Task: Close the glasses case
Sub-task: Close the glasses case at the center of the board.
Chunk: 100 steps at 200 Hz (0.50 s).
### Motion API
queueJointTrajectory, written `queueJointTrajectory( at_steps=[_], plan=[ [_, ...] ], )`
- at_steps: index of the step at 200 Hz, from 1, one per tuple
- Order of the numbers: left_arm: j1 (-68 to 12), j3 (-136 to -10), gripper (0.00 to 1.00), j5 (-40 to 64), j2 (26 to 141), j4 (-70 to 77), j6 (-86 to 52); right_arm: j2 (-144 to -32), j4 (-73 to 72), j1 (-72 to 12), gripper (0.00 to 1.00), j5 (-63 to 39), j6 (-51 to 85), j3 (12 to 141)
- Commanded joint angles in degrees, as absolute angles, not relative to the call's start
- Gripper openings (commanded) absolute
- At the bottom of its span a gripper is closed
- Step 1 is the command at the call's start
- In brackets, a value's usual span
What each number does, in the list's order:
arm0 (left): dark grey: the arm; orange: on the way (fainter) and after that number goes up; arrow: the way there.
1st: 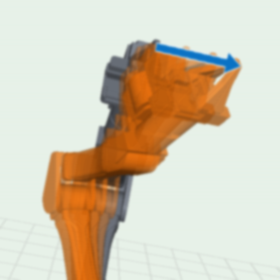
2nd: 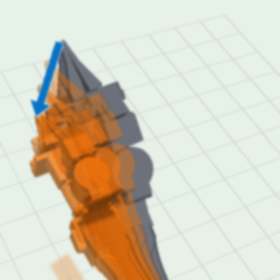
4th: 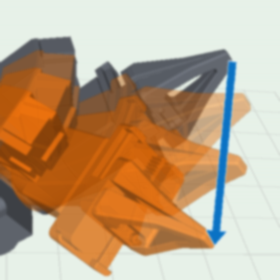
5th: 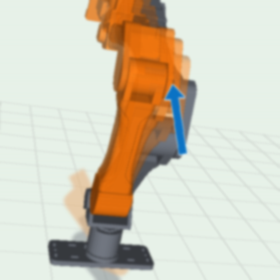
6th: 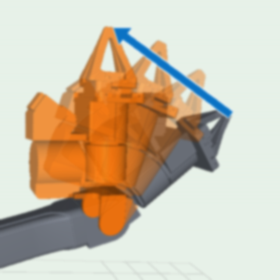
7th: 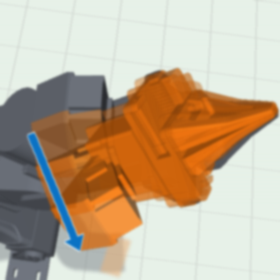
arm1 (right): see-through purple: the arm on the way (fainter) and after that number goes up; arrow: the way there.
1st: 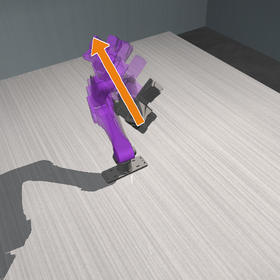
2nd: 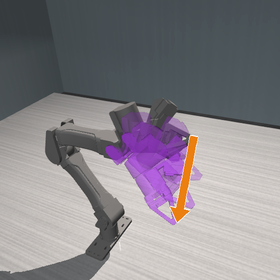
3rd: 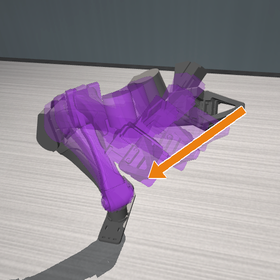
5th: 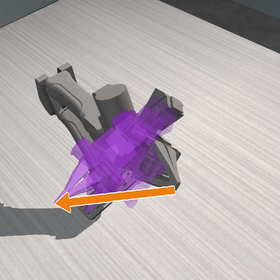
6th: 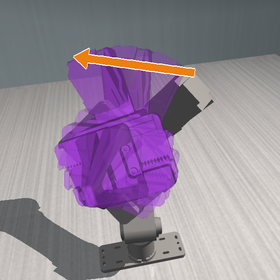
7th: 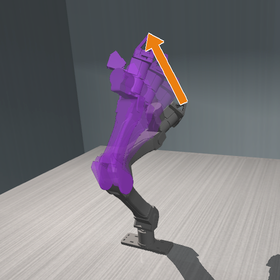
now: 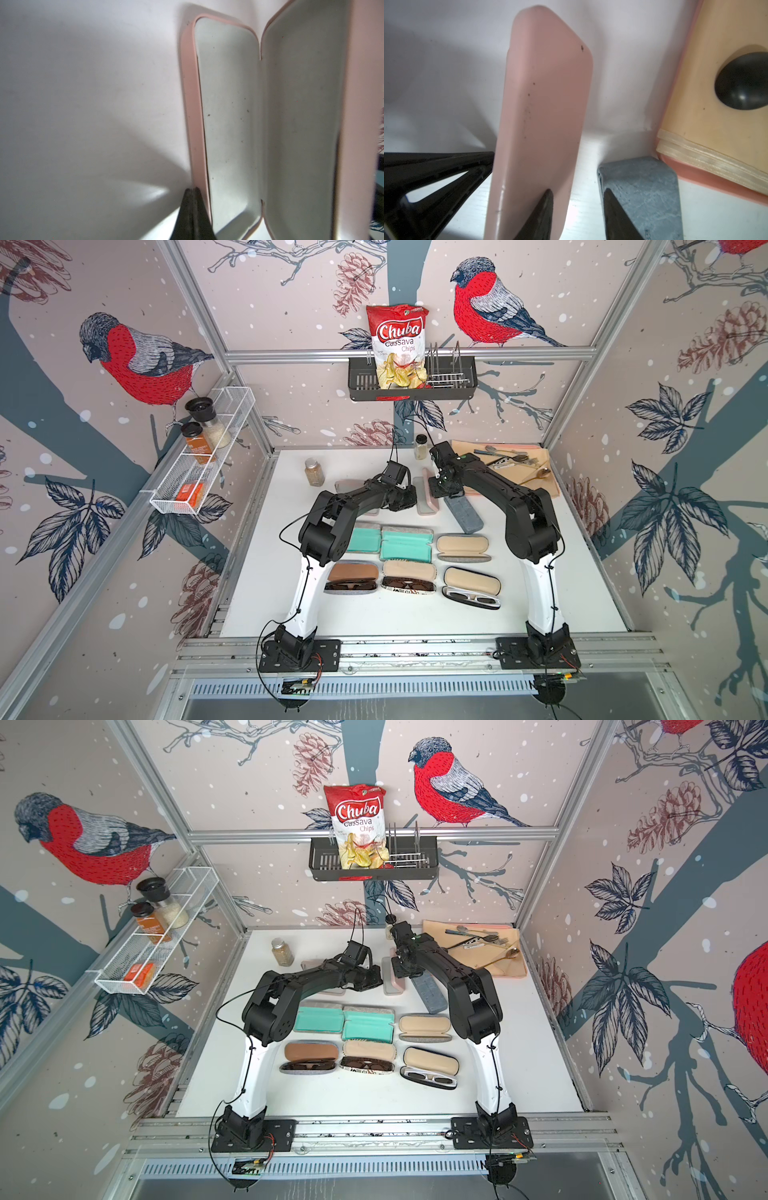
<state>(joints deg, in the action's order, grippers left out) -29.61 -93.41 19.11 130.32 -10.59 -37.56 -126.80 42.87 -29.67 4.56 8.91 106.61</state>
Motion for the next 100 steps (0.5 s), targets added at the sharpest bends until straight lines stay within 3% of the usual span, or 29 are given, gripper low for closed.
queueJointTrajectory(
  at_steps=[1,100],
  plan=[
    [-30.1,-93.5,0.0,20.6,130.5,-9.5,-37.4,-127.5,43.6,-30.2,0.42,2.3,9.2,106.7],
    [-30.0,-93.2,0.0,20.8,130.6,-9.1,-37.6,-129.2,43.8,-30.6,0.43,1.9,9.3,107.4]
  ],
)
